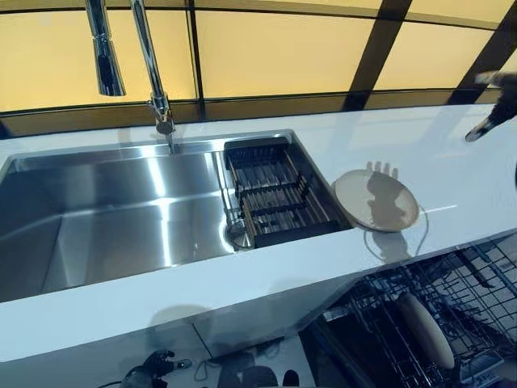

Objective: Take plates into dishwasher

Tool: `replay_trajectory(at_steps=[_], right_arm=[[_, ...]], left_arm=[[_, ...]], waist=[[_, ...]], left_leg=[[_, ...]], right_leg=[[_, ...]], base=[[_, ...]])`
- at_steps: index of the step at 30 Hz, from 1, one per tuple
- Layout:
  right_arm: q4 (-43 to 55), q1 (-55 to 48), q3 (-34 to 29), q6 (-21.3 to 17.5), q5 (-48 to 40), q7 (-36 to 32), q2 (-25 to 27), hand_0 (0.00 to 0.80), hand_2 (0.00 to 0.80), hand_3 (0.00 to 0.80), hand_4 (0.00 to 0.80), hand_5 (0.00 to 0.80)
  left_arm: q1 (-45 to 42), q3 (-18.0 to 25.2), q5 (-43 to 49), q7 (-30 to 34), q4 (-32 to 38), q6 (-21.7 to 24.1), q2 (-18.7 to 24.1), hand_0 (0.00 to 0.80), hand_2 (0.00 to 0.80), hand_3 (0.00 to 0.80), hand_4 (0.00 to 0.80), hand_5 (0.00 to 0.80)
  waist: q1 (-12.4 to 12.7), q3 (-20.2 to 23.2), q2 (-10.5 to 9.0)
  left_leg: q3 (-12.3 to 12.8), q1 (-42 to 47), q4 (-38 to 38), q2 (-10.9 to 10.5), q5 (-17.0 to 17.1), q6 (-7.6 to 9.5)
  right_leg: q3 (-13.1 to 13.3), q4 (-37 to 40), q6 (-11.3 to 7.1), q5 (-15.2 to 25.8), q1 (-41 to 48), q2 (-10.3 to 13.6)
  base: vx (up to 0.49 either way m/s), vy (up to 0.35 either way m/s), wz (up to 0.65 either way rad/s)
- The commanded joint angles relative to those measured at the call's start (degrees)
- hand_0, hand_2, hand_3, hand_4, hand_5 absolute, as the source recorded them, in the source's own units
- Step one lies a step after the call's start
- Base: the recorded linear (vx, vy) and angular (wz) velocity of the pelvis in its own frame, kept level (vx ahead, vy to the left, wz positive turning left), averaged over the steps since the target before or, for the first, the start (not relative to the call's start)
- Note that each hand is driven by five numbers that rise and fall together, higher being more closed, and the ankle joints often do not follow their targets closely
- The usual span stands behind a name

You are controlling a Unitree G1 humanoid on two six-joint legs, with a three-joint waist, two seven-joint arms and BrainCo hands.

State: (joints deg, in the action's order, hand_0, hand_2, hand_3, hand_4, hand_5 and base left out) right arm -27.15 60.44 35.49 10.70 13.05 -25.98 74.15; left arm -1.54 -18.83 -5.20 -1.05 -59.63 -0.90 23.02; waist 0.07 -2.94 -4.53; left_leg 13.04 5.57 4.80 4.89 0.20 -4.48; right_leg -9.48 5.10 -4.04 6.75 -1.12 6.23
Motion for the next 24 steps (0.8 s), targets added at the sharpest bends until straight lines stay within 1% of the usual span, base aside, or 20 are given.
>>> replay_trajectory(at_steps=[1, 4, 10, 24], right_arm=[[3.2, -1.5, -5.2, -0.6, 4.3, 3.0, -0.6, 0.000, 0.000, 0.000, 0.000, 0.000], [4.4, -5.9, -8.1, -1.3, 6.1, 3.3, -2.4, 0.000, 0.000, 0.000, 0.000, 0.000], [5.2, -10.1, -10.8, -1.9, 7.8, 3.4, -4.8, 0.000, 0.000, 0.000, 0.000, 0.000], [6.4, -14.2, -11.4, -2.3, 11.0, 2.3, -10.4, 0.000, 0.000, 0.000, 0.000, 0.000]], left_arm=[[3.2, 1.5, 2.7, 0.0, -1.8, 0.3, 0.9, 0.000, 0.000, 0.000, 0.000, 0.000], [3.3, 1.9, 2.7, -0.2, -1.3, -0.3, 0.4, 0.000, 0.000, 0.000, 0.000, 0.000], [2.8, 2.3, 3.8, 0.3, -0.9, -0.4, 0.3, 0.000, 0.000, 0.000, 0.000, 0.000], [3.1, 2.4, 4.7, 0.6, -0.2, -0.2, -0.2, 0.000, 0.000, 0.000, 0.000, 0.000]], waist=[[-0.5, -1.2, -1.74], [-0.8, -1.3, -1.60], [-0.4, -1.5, -1.43], [0.3, -2.5, -0.67]], left_leg=[[1.2, -0.3, 0.2, 0.1, 1.1, 0.67], [1.4, 0.0, 0.2, 0.0, 1.0, 0.82], [1.6, 0.1, 0.2, 0.0, 0.8, 0.87], [1.0, -0.3, 0.2, -0.1, 1.0, 0.91]], right_leg=[[-2.4, -2.5, -1.93, -3.4, 3.9, 1.3], [-2.3, -2.3, -1.95, -3.4, 4.0, 1.2], [-2.7, -1.8, -1.99, -3.2, 4.4, 1.2], [-3.1, -1.5, -1.82, -3.1, 4.2, 0.9]], base=[[-0.032, 0.003, -0.06], [-0.026, -0.001, -0.08], [-0.005, -0.003, -0.01], [0.000, 0.000, 0.00]])
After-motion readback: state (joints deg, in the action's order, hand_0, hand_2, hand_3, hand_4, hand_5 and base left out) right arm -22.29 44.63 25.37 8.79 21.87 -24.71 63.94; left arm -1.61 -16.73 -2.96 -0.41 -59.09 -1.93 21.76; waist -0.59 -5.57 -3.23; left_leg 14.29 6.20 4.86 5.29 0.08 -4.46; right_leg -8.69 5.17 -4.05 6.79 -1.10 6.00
